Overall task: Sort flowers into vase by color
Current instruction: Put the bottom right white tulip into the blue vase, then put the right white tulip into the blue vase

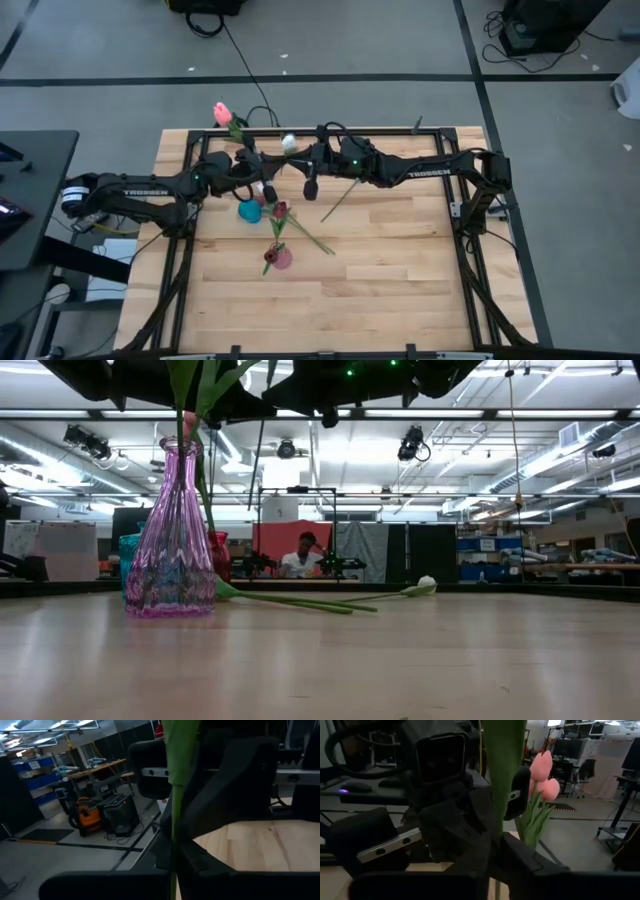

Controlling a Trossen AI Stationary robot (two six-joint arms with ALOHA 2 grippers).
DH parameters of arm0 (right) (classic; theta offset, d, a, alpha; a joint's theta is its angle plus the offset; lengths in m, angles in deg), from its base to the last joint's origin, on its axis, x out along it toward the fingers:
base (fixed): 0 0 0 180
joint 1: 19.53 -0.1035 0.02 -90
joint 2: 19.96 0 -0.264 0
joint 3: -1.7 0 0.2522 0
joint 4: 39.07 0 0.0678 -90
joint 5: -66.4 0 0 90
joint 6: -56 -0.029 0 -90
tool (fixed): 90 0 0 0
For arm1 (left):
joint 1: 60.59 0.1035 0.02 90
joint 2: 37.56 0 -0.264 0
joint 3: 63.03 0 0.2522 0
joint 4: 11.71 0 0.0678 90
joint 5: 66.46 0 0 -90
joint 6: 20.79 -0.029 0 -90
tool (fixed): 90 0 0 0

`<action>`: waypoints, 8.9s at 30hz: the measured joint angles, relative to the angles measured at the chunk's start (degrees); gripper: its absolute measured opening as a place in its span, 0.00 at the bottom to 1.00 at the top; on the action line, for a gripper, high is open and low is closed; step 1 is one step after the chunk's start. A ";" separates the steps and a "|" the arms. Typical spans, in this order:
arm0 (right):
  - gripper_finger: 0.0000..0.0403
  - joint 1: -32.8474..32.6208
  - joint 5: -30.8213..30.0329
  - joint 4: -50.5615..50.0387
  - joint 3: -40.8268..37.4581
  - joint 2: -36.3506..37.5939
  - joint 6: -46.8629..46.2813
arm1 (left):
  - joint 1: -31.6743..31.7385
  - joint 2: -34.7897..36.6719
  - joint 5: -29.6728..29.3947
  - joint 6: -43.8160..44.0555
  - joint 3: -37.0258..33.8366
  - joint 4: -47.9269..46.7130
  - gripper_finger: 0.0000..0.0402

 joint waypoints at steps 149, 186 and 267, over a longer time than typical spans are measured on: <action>0.33 3.76 -20.47 -62.88 -2.82 -7.56 -52.56 | -24.73 42.23 -20.60 16.63 -19.61 -32.01 0.41; 0.33 2.27 -24.93 -64.78 -0.94 -16.12 -81.29 | -24.68 42.19 -20.25 7.63 -19.61 -25.30 0.41; 0.01 1.05 18.20 -3.48 18.36 -1.84 5.70 | -10.11 13.56 -5.10 -2.37 14.05 -22.49 0.41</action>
